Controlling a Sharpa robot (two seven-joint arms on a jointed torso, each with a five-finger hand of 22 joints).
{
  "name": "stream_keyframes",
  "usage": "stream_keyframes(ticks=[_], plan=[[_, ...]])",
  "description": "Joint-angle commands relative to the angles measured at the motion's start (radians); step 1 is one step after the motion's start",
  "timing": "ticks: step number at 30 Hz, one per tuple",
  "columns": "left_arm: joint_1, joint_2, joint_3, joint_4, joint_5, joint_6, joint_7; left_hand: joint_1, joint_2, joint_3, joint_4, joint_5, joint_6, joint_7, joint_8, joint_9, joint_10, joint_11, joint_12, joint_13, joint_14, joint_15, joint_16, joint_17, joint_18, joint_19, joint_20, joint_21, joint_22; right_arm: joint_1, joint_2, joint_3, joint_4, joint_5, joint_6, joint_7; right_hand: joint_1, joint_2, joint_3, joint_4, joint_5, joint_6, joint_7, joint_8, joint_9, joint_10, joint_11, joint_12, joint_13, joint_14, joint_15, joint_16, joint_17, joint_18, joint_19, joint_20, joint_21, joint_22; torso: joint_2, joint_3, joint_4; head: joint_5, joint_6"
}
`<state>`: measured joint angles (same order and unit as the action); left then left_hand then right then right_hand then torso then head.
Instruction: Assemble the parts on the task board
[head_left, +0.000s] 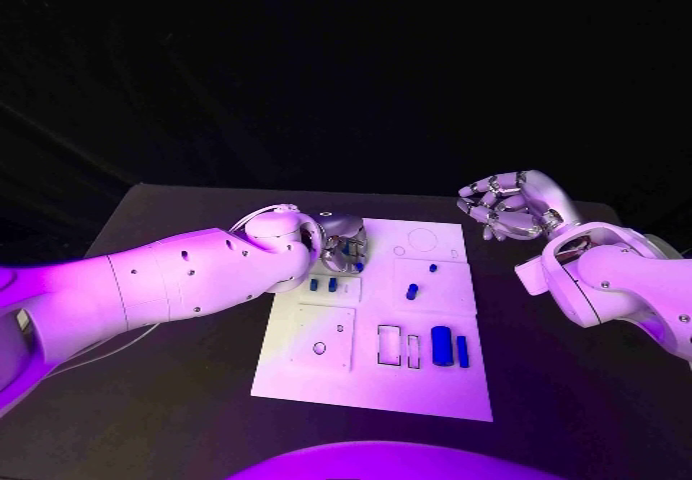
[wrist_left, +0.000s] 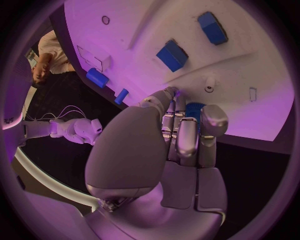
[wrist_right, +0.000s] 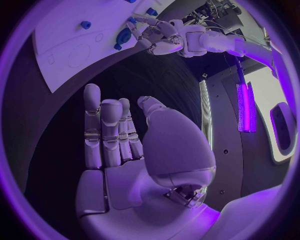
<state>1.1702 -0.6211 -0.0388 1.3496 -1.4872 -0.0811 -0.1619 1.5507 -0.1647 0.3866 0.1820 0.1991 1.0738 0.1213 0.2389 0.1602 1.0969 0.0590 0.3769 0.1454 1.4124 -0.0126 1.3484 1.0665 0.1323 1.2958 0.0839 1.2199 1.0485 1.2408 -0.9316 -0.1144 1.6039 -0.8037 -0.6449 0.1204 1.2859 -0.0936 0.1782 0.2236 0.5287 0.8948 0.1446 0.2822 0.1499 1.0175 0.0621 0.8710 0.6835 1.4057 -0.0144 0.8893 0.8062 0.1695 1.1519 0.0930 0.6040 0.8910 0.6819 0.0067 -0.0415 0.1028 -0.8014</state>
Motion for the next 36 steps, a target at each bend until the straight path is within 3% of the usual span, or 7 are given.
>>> stream_keyframes(ticks=[1,8,12,27,36], plan=[[0.0,-0.013,0.003,0.019,0.035,-0.039,0.013,-0.007,0.007,0.008,0.001,0.003,0.01,0.001,-0.007,0.0,0.012,-0.001,-0.006,-0.002,0.005,-0.001,0.005,-0.001,-0.018,0.009,0.002,0.008,0.004,-0.001,0.001,0.0,-0.001,-0.009,0.009,0.009,0.011,0.0,0.007,0.001,0.005,-0.005,0.002,0.006,0.001,-0.005,-0.002,0.003,-0.001,-0.001,0.0,0.001,0.001,0.009,-0.004,0.001,-0.002,0.001,0.0,0.0,-0.0004,0.003,0.002],[0.0,-0.048,0.018,0.059,0.054,-0.06,0.007,-0.012,0.003,0.014,-0.005,0.002,0.015,0.001,-0.012,-0.001,0.019,-0.001,-0.012,-0.004,0.01,-0.001,0.01,0.008,-0.019,0.014,0.002,0.015,0.012,-0.001,0.002,0.0,-0.007,-0.009,0.009,0.009,0.011,0.0,0.007,0.001,0.005,-0.005,0.002,0.006,0.001,-0.005,-0.002,0.003,-0.001,-0.001,0.0,0.001,0.001,0.009,-0.004,0.001,-0.002,0.001,-0.002,-0.0004,0.0034,0.003,0.006],[0.001,-0.074,0.026,0.085,0.057,-0.054,-0.003,-0.014,0.001,0.015,-0.006,0.002,0.017,0.001,-0.013,-0.001,0.021,-0.001,-0.015,-0.005,0.011,-0.001,0.011,0.008,-0.02,0.015,0.002,0.017,0.015,-0.001,0.004,0.0,-0.009,-0.008,0.009,0.01,0.011,0.0,0.007,0.001,0.005,-0.005,0.002,0.006,0.001,-0.005,-0.002,0.003,-0.001,-0.001,0.0,0.001,0.001,0.009,-0.004,0.001,-0.002,0.001,-0.001,0.0001,0.0021,0.005,0.008],[0.002,-0.166,0.032,0.13,0.079,-0.03,-0.028,-0.032,-0.007,0.016,-0.007,0.001,0.024,-0.001,-0.02,-0.002,0.029,-0.001,-0.025,-0.008,0.013,-0.002,0.011,0.005,-0.02,0.017,0.002,0.02,0.019,-0.001,0.001,0.0,-0.011,-0.008,0.009,0.009,0.011,0.0,0.007,0.001,0.005,-0.005,0.002,0.006,0.001,-0.005,-0.002,0.003,-0.001,-0.001,0.0,0.001,0.001,0.009,-0.004,0.001,-0.002,0.001,0.0,-0.0002,0.0017,0.003,0.006],[0.001,-0.191,0.032,0.132,0.09,-0.021,-0.034,-0.035,-0.009,0.017,-0.008,0.001,0.025,-0.001,-0.022,-0.003,0.031,-0.002,-0.027,-0.008,0.012,-0.002,0.009,0.001,-0.02,0.017,0.002,0.021,0.019,-0.001,0.0,0.0,-0.012,-0.008,0.009,0.009,0.011,0.0,0.007,0.001,0.005,-0.005,0.002,0.006,0.001,-0.005,-0.002,0.003,-0.001,-0.001,0.0,0.001,0.001,0.009,-0.004,0.001,-0.002,0.001,0.001,-0.0006,0.0001,0.005,0.003]])
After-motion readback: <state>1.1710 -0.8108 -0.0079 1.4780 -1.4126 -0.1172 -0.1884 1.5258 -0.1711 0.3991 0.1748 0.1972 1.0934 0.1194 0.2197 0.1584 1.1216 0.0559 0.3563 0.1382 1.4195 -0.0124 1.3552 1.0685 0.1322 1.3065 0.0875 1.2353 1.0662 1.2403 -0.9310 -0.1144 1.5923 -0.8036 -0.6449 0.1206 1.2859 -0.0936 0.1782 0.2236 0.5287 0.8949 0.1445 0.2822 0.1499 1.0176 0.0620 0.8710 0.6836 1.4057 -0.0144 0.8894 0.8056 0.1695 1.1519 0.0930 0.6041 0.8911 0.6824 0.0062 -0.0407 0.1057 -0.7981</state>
